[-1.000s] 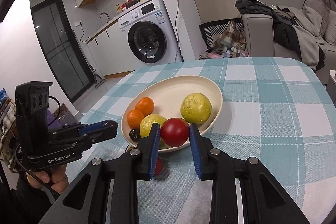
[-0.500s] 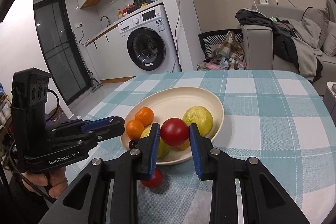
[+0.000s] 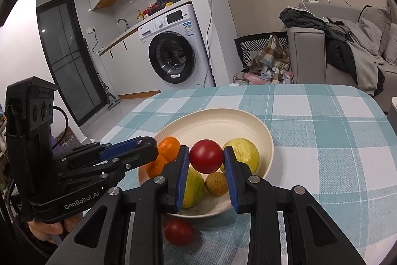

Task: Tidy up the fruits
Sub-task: 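Lower the plum and tomato into the plate and open both tools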

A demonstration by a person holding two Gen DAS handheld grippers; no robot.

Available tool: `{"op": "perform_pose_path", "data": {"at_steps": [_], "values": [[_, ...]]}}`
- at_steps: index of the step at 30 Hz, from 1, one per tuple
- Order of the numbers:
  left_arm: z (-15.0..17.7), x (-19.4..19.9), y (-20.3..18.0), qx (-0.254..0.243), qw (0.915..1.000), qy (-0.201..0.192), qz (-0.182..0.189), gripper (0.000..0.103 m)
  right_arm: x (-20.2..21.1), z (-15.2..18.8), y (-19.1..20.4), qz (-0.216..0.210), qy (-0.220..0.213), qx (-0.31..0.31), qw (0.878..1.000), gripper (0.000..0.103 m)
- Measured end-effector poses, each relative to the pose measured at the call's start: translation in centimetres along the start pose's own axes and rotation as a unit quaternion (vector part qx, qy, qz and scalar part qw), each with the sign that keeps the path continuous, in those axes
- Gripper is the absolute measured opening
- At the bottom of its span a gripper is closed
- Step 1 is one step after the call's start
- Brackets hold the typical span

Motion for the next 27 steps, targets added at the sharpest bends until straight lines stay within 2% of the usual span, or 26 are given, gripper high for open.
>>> {"op": "perform_pose_path", "data": {"at_steps": [27], "values": [[1.1,-1.9,1.0,-0.006,0.9999,0.01,-0.007,0.021,-1.5,1.0,0.8,0.001,0.021,0.02,1.0,0.029]]}}
Point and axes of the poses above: each gripper's, at about its wrist camera, not at the fingertips, and x roughly against the way its jaws point, y to its left, z to its underside, the point moved 8 cm from there along -x, roughly the way its jaws point, and after that the axes turned 13 degrees about z, right-handed, at the moved point
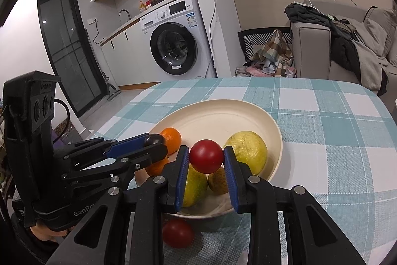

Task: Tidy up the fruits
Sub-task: 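Lower the plum and tomato into the plate and open both tools, then grasp the second red tomato with the right tool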

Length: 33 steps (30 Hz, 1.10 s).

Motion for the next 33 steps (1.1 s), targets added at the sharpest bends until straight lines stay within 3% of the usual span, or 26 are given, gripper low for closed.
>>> {"op": "perform_pose_path", "data": {"at_steps": [16,20,21,22,23,26,27,30,33], "values": [[0.0,0.0,-0.1,-0.001,1.0,-0.001,0.004,0.022,0.1,0.2,0.1,0.004,0.0,0.002,1.0,0.03],[0.2,0.0,-0.1,-0.004,1.0,-0.001,0.0,0.025,0.7,0.1,0.2,0.007,-0.015,0.005,1.0,0.044],[0.3,0.1,-0.1,-0.005,1.0,0.0,-0.003,0.028,1.0,0.0,0.2,0.008,-0.019,0.006,1.0,0.044],[0.5,0.2,0.0,-0.006,1.0,0.002,-0.006,0.04,1.2,0.1,0.1,0.014,-0.022,0.009,1.0,0.044],[0.7,0.4,0.1,-0.005,0.9999,0.005,-0.008,0.054,1.3,0.2,0.0,0.018,-0.021,0.011,1.0,0.049],[1.1,1.1,0.6,0.007,0.9999,0.001,-0.015,0.077,1.6,0.4,-0.2,0.024,-0.021,0.016,0.999,0.069],[1.2,1.5,0.8,0.01,0.9998,-0.001,-0.018,0.08,1.9,0.5,-0.3,0.026,-0.024,0.017,0.999,0.079],[1.3,2.7,1.0,0.018,0.9996,-0.01,-0.021,0.084,2.5,0.6,-0.5,0.042,-0.031,0.024,0.998,0.088],[1.7,3.8,1.2,0.029,0.9992,-0.016,-0.02,0.103,2.8,0.8,-0.9,0.048,-0.026,0.023,0.998,0.095]]}}
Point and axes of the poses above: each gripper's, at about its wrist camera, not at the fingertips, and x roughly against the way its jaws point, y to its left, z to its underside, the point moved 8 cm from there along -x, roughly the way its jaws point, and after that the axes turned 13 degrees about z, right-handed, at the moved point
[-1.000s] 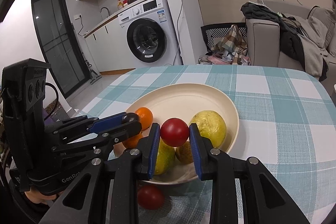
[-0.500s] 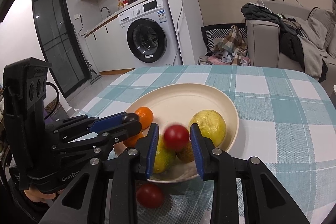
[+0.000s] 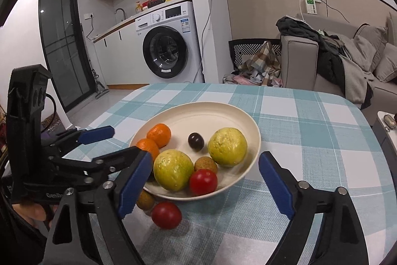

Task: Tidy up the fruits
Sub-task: 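Grasp the second red tomato with the right tool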

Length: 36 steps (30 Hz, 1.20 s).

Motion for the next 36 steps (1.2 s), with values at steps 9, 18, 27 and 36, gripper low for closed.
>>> {"op": "perform_pose_path", "data": {"at_steps": [9,18,27,36], "values": [[1.5,2.4,-1.0,-0.014,0.9999,0.001,0.001,0.102,0.9,1.6,-1.2,0.007,0.024,-0.014,1.0,0.103],[3.0,2.9,-0.9,-0.006,0.9997,0.025,0.003,0.102,0.0,3.3,-1.2,0.01,0.081,0.003,0.997,0.103],[3.4,2.0,-0.7,-0.003,0.999,0.045,-0.002,0.102,-0.6,4.7,-0.2,-0.011,0.123,0.01,0.992,0.102],[3.4,1.7,-0.8,-0.005,0.9987,0.05,-0.011,0.102,-0.2,5.7,2.5,-0.049,0.135,0.055,0.988,0.086]]}}
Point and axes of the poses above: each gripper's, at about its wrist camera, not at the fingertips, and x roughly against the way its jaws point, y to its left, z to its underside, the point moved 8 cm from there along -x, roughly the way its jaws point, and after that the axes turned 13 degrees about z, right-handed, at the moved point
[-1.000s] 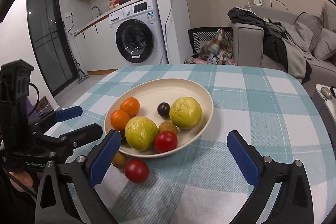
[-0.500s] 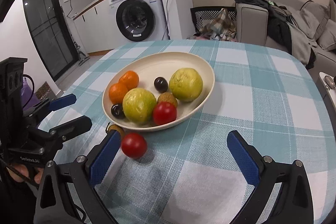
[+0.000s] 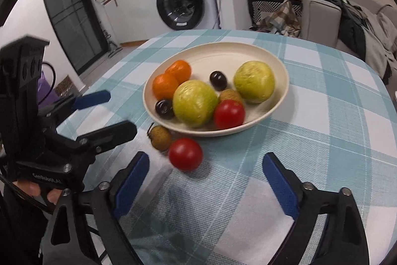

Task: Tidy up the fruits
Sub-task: 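Grasp the second red tomato with the right tool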

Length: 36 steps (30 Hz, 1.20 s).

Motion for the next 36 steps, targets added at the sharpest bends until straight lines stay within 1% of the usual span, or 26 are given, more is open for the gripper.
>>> {"op": "perform_pose_path", "data": {"at_steps": [2,5,7,10,12,19,21,22,28,31,32,36], "values": [[0.0,0.0,0.1,0.004,1.0,-0.001,0.005,0.102,-0.3,0.2,0.5,-0.012,0.007,0.006,1.0,0.08],[-0.2,0.2,0.3,0.007,0.9999,-0.005,0.006,0.102,-0.5,0.5,0.9,-0.009,0.009,0.022,1.0,0.078],[-0.4,0.4,0.3,0.008,0.9999,-0.01,0.008,0.102,-0.7,0.7,1.0,-0.016,0.013,0.02,1.0,0.074],[-0.5,0.5,0.5,0.014,0.9998,-0.012,0.009,0.102,-0.7,0.8,1.4,-0.014,0.012,0.028,0.999,0.067],[-0.4,0.5,0.7,0.017,0.9998,-0.01,0.009,0.102,-0.9,0.8,1.7,-0.017,0.014,0.034,0.999,0.057],[-0.3,0.3,0.6,0.017,0.9998,-0.007,0.013,0.102,-1.2,0.7,2.0,-0.01,0.013,0.045,0.999,0.048],[-0.2,0.2,0.5,0.014,0.9998,-0.005,0.012,0.102,-1.1,0.6,1.9,-0.006,0.012,0.041,0.999,0.036],[-0.2,0.2,0.5,0.014,0.9998,-0.004,0.012,0.102,-1.1,0.5,1.8,-0.009,0.011,0.039,0.999,0.033],[-0.2,0.0,0.3,0.017,0.9997,-0.002,0.019,0.102,-0.6,0.2,1.3,-0.013,-0.001,0.029,0.999,0.033],[0.0,-0.1,-0.2,0.021,0.9991,0.004,0.038,0.102,0.0,0.0,0.9,-0.021,-0.013,0.019,0.999,0.033],[0.1,-0.1,-0.4,0.02,0.9989,0.006,0.042,0.102,0.3,-0.1,0.7,-0.024,-0.019,0.016,0.999,0.033],[0.3,-0.4,-1.3,0.001,0.9992,0.012,0.038,0.102,1.2,-0.7,0.5,-0.027,-0.044,0.009,0.999,0.033]]}}
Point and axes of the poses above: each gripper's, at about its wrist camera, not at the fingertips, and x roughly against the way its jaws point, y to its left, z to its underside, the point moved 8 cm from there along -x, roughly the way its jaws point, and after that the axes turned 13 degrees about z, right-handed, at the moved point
